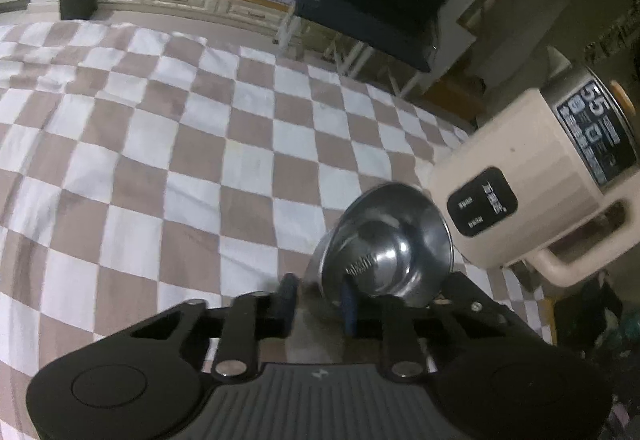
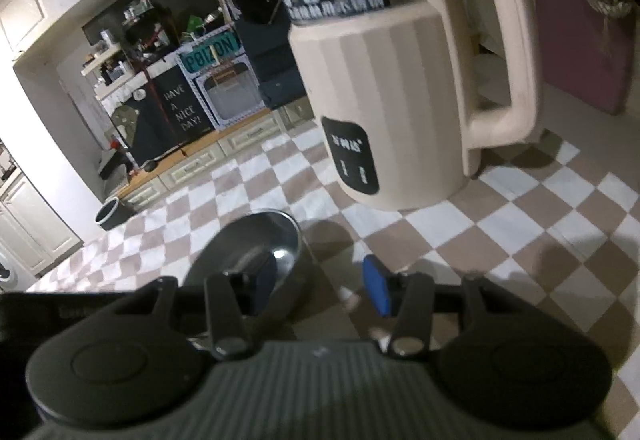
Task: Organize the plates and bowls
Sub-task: 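Close both grippers on opposite sides of the small stainless bowl's rim, then lift the stainless bowl with both grippers and carry it over the steel tray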
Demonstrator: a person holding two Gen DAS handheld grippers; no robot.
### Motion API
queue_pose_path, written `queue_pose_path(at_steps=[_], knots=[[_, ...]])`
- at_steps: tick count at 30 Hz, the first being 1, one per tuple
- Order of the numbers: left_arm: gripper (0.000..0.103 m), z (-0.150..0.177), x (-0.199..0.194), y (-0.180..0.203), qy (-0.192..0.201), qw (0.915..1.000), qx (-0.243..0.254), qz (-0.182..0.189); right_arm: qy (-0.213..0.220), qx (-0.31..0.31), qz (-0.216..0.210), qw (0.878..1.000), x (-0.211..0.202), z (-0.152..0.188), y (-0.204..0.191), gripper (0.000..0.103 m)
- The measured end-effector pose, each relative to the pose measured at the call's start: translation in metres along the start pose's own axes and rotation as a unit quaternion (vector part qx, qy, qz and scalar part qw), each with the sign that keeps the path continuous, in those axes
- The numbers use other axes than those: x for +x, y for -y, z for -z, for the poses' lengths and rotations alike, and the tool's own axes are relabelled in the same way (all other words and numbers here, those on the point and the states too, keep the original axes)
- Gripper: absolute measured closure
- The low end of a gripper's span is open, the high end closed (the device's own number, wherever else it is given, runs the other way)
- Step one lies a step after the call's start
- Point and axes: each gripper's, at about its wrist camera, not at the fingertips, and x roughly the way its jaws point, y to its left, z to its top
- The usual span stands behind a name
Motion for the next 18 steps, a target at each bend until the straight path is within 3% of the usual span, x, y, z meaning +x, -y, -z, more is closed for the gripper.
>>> queue_pose_path(at_steps=[9,12,14,18], knots=[[0.098,0.005,-0.006,0.003,0.011,0.9935,0.113,-0.013,-0.004,-0.012,0.001,1.0,-0.002,0.003,-0.005,0.055],[0.098,0.006,-0.01,0.002,0.013,0.9895,0.143,-0.018,-0.013,-0.032,0.001,0.999,0.001,0.005,-0.012,0.071],[0.098,0.006,-0.013,-0.001,0.013,0.9889,0.147,-0.02,-0.031,-0.05,-0.001,0.998,0.005,0.008,-0.018,0.093],[0.098,0.008,-0.02,-0.007,0.013,0.9888,0.147,-0.025,-0.048,-0.098,0.005,0.994,0.002,0.014,-0.033,0.094]])
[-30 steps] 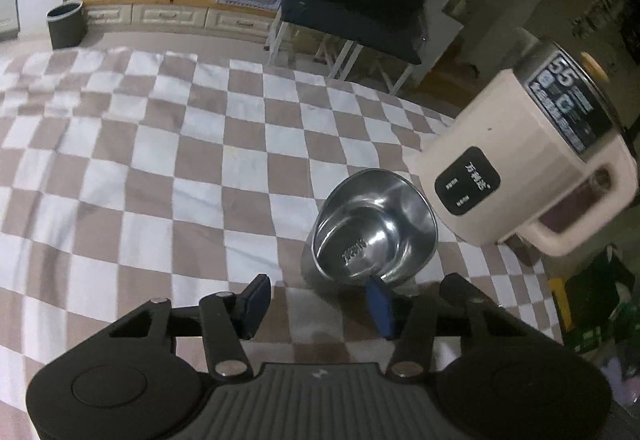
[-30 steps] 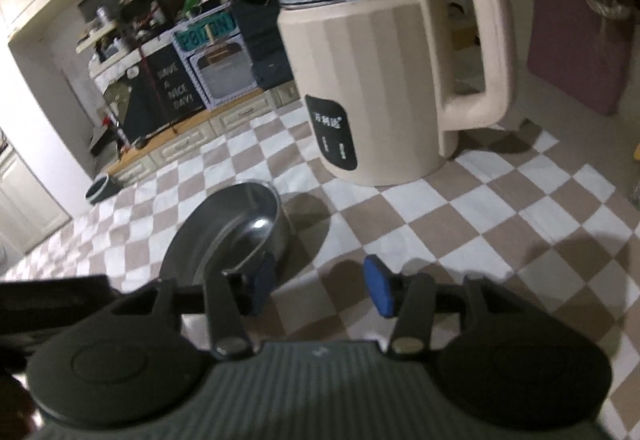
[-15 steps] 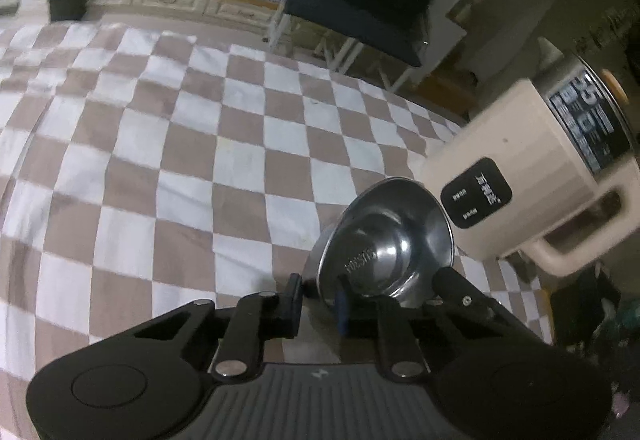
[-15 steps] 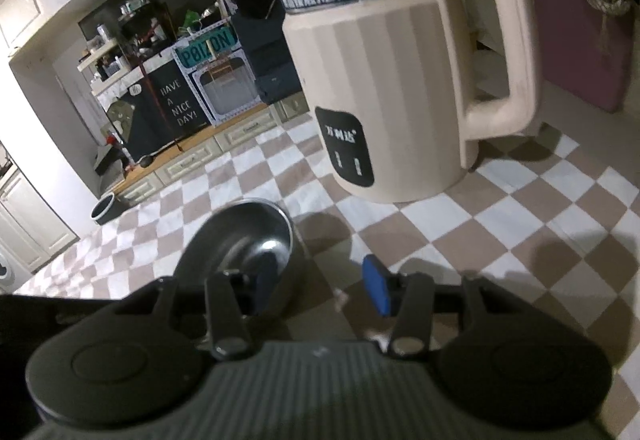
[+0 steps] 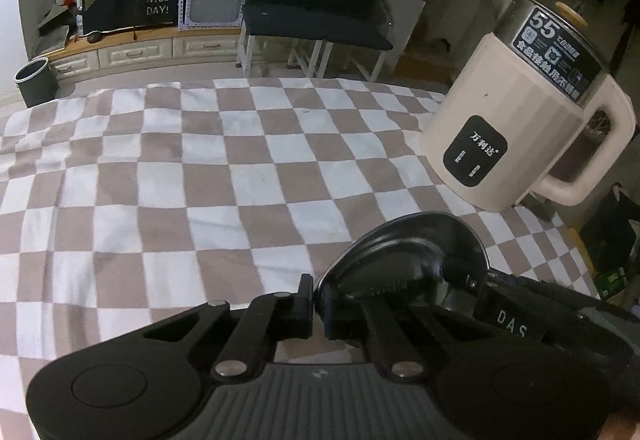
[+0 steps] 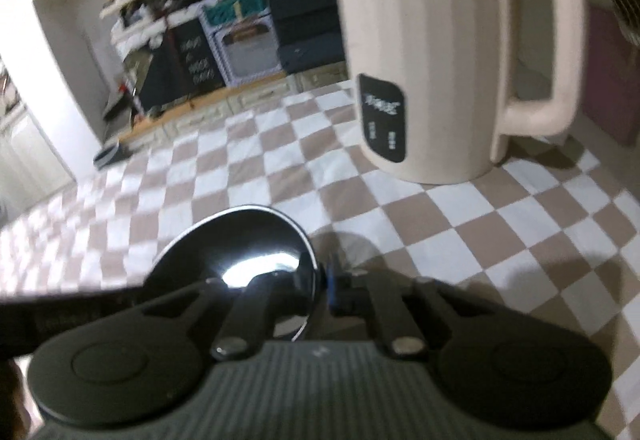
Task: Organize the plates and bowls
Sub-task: 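Lift the stainless bowl with both grippers and carry it over the steel tray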
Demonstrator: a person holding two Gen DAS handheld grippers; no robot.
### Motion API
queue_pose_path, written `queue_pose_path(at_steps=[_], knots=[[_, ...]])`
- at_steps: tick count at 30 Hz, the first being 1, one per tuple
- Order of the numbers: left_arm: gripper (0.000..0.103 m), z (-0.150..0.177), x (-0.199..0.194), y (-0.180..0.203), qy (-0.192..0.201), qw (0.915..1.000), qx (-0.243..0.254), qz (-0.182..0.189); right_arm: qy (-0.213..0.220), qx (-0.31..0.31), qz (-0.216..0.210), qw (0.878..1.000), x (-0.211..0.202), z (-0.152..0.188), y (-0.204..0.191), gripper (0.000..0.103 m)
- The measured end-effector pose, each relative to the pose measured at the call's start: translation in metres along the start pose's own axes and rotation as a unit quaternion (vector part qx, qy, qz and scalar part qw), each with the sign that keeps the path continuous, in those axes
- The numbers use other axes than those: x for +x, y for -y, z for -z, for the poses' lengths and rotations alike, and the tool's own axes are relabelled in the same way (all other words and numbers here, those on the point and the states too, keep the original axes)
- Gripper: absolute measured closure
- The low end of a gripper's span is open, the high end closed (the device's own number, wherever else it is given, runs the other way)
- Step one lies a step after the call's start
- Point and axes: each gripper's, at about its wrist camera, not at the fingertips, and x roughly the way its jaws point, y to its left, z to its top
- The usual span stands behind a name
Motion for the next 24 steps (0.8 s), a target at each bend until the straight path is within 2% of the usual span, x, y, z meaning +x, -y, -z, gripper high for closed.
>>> queue_pose_path(at_steps=[5,11,18,24], knots=[[0.098,0.008,-0.025,-0.01,0.007,1.0,-0.003,-0.001,-0.005,-0.022,-0.017,1.0,-0.014,0.0,-0.015,0.094],[0.098,0.023,-0.074,-0.021,0.019,0.9998,0.006,-0.003,0.007,-0.049,-0.045,0.998,-0.051,0.002,-0.04,0.095],[0.097,0.059,-0.138,-0.032,0.028,0.9996,0.006,-0.001,0.021,-0.1,-0.069,0.992,-0.11,0.018,-0.076,0.094],[0.095,0.094,-0.179,-0.034,0.02,0.9997,0.009,0.007,0.017,-0.121,-0.085,0.989,-0.151,0.042,-0.089,0.094]])
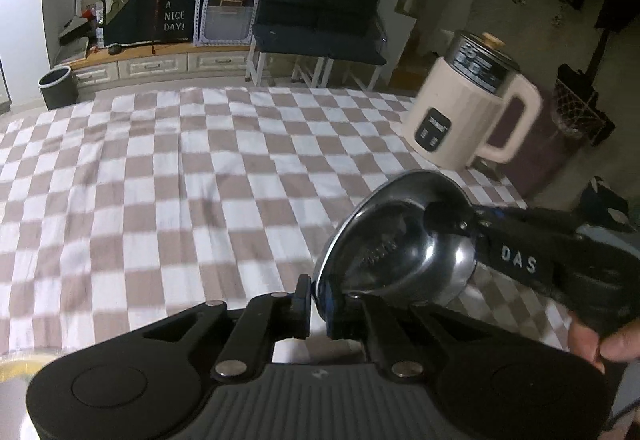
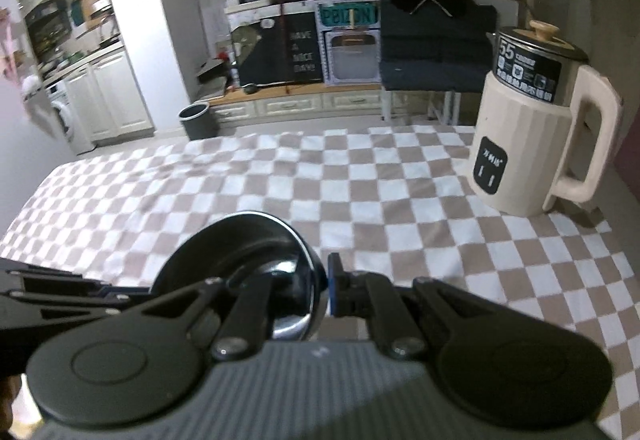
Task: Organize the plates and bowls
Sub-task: 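Lift the stainless bowl with both grippers and carry it over the steel tray, then lower the stainless bowl into the steel tray with both grippers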
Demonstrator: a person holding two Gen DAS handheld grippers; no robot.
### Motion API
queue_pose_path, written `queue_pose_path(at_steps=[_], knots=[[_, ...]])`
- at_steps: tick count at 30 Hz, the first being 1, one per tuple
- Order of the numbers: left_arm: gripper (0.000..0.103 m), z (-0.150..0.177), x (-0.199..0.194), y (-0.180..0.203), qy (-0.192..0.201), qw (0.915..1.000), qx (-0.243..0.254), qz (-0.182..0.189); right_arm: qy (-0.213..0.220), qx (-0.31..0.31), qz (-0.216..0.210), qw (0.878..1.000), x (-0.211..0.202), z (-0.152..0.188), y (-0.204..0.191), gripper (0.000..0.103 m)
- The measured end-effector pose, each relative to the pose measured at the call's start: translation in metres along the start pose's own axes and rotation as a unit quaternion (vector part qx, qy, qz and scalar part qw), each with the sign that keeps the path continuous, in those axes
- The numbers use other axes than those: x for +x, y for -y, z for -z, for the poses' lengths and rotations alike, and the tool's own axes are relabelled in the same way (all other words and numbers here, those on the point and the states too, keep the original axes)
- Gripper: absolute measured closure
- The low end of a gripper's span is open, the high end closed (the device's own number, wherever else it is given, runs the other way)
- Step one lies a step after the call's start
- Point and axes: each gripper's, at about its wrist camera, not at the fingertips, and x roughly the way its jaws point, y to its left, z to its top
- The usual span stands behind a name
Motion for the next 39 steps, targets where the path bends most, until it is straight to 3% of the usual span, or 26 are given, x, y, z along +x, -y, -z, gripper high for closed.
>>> queue_pose_path(at_steps=[8,19,39], knots=[[0.095,0.046,-0.028,0.005,-0.021,0.9996,0.007,0.02,-0.031,0.03,-0.007,0.999,-0.034,0.045,-0.009,0.094],[0.095,0.084,-0.021,0.001,-0.078,0.9961,0.021,0.037,-0.078,-0.026,0.002,0.997,-0.033,0.083,-0.04,0.094],[0.09,0.083,0.003,-0.004,-0.102,0.9935,0.035,0.036,-0.155,-0.033,0.024,0.987,0.01,0.083,-0.037,0.096]])
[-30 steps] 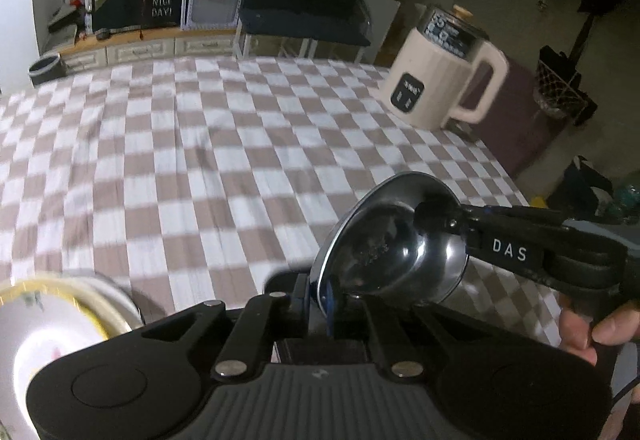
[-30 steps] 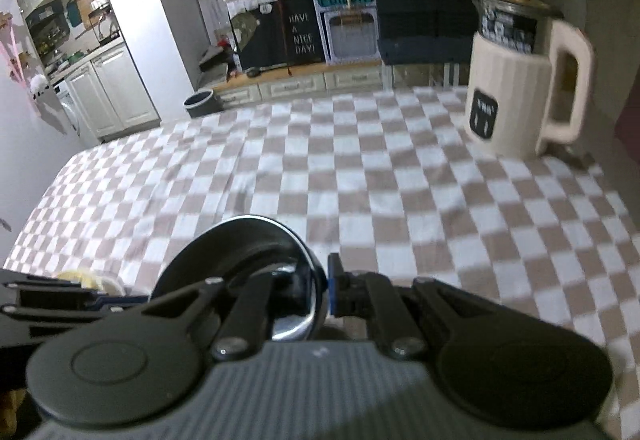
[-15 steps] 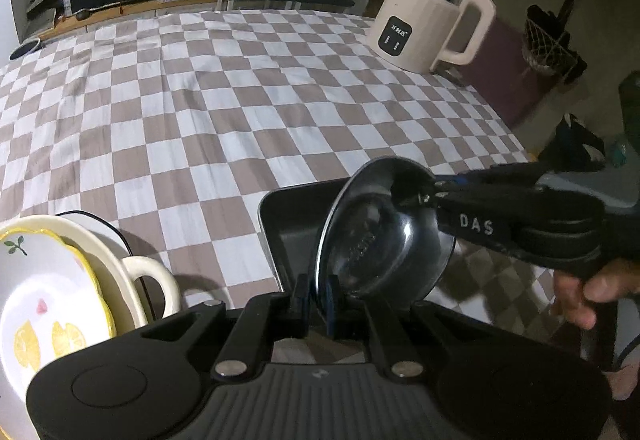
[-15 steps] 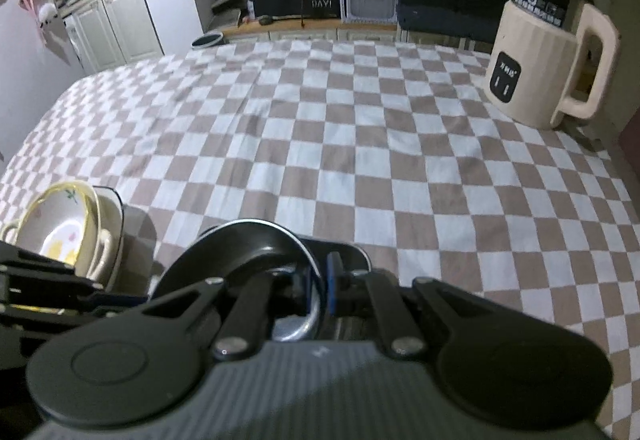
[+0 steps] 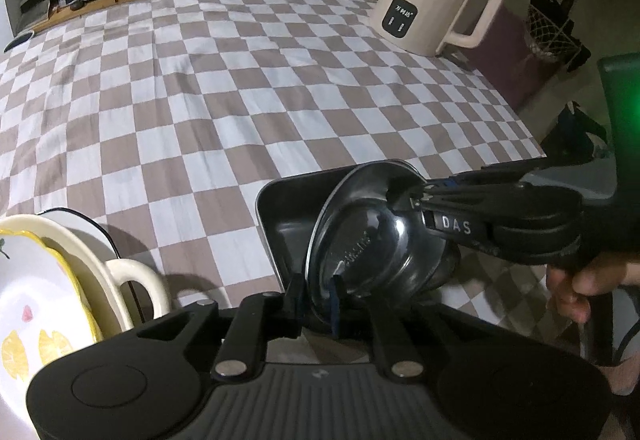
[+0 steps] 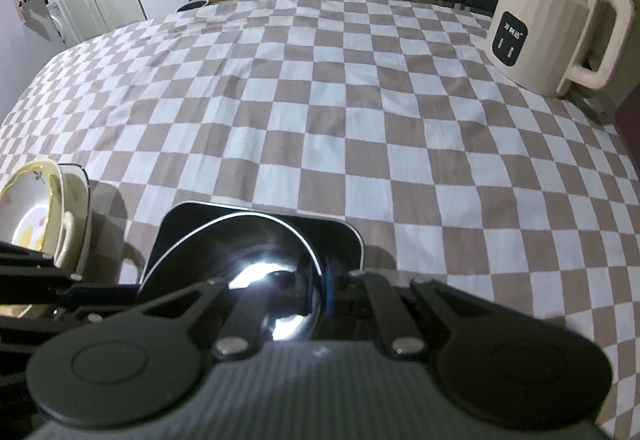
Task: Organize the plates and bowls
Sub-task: 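Lower the stainless bowl into the steel tray with both grippers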
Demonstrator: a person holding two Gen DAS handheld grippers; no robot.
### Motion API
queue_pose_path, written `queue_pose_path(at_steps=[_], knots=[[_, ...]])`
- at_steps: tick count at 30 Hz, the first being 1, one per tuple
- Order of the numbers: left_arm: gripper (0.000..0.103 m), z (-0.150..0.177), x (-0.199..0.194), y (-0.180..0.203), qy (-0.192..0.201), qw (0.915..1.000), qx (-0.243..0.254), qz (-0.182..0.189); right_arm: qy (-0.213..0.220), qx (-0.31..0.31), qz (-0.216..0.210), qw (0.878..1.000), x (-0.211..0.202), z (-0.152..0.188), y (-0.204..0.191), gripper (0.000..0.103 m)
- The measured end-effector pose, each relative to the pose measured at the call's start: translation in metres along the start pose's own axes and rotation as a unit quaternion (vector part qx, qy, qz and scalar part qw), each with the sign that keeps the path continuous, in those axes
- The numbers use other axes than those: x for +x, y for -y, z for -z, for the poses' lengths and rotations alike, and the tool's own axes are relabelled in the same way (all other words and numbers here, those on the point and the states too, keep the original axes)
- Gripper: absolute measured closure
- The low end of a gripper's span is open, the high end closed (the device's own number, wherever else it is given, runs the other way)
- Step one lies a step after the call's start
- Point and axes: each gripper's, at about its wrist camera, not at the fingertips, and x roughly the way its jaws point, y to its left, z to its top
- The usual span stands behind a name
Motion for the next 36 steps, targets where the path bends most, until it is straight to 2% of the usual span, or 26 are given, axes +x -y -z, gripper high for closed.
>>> queue_pose_path(at_steps=[4,9,11,15,18,22,25,29,34,36], knots=[[0.09,0.0,0.0,0.002,-0.002,1.0,-0.001,0.002,-0.006,-0.005,0.005,1.0,0.007,-0.001,0.0,0.093],[0.083,0.0,-0.005,0.004,0.005,0.9999,0.0,0.01,-0.003,-0.008,0.012,1.0,0.009,-0.003,0.0,0.088],[0.083,-0.001,-0.007,0.002,0.006,0.9999,-0.004,0.015,0.001,-0.003,0.008,1.0,0.008,-0.005,0.002,0.084],[0.081,-0.002,-0.011,0.0,0.007,0.9997,-0.01,0.022,0.014,0.006,0.0,1.0,0.001,-0.006,0.004,0.082],[0.075,-0.003,-0.019,-0.004,0.014,0.9994,-0.016,0.027,0.024,0.014,-0.011,1.0,-0.007,-0.006,0.006,0.081],[0.074,-0.006,-0.031,-0.013,0.039,0.9988,-0.025,0.015,0.044,0.027,-0.012,0.999,-0.02,-0.006,0.016,0.078],[0.074,-0.008,-0.031,-0.022,0.04,0.9985,-0.037,-0.003,0.045,0.032,-0.011,0.998,-0.03,-0.005,0.025,0.078],[0.074,-0.01,-0.027,-0.027,0.036,0.9984,-0.037,-0.02,0.036,0.018,-0.016,0.999,-0.037,-0.003,0.03,0.078],[0.075,-0.012,-0.022,-0.028,0.033,0.9986,-0.031,-0.029,-0.001,0.011,-0.011,1.0,-0.024,0.003,0.034,0.081],[0.075,-0.013,-0.019,-0.028,0.03,0.9987,-0.03,-0.03,-0.013,0.009,-0.021,1.0,-0.017,0.004,0.035,0.082]])
